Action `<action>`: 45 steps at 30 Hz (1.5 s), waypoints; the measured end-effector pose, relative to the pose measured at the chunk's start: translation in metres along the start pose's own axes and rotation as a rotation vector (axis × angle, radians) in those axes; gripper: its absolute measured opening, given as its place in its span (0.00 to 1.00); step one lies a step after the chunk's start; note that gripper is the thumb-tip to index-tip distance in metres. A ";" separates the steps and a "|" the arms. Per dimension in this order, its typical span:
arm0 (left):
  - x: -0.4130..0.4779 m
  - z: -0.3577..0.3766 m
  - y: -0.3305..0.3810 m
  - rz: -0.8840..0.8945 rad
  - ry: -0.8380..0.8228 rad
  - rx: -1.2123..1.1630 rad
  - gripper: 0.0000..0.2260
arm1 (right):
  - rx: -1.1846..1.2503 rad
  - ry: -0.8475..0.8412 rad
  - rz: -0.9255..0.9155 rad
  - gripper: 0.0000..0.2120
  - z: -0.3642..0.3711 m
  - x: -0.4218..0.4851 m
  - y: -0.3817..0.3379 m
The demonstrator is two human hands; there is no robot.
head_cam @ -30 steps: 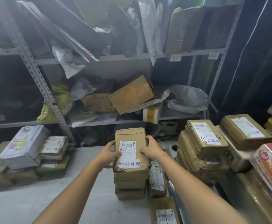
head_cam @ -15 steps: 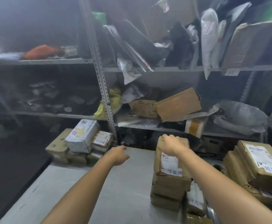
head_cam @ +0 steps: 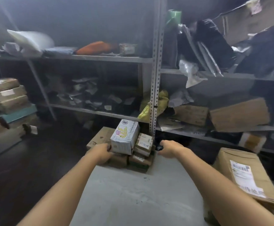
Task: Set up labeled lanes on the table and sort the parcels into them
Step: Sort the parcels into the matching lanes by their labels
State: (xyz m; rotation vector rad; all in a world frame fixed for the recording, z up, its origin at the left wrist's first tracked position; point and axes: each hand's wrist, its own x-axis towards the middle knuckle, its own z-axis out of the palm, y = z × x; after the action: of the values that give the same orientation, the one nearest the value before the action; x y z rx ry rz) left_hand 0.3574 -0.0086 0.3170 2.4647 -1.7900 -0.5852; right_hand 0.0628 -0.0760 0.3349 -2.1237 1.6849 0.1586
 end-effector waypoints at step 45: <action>0.318 0.028 -0.052 0.222 -0.348 -0.636 0.42 | 0.801 0.395 0.410 0.42 0.113 0.273 -0.184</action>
State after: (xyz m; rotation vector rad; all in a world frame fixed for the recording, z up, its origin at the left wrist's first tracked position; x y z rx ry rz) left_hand 0.4792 -0.2801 0.1896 1.7932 -1.5958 -1.3713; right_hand 0.3271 -0.2458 0.1857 -1.2516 1.9313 -0.7396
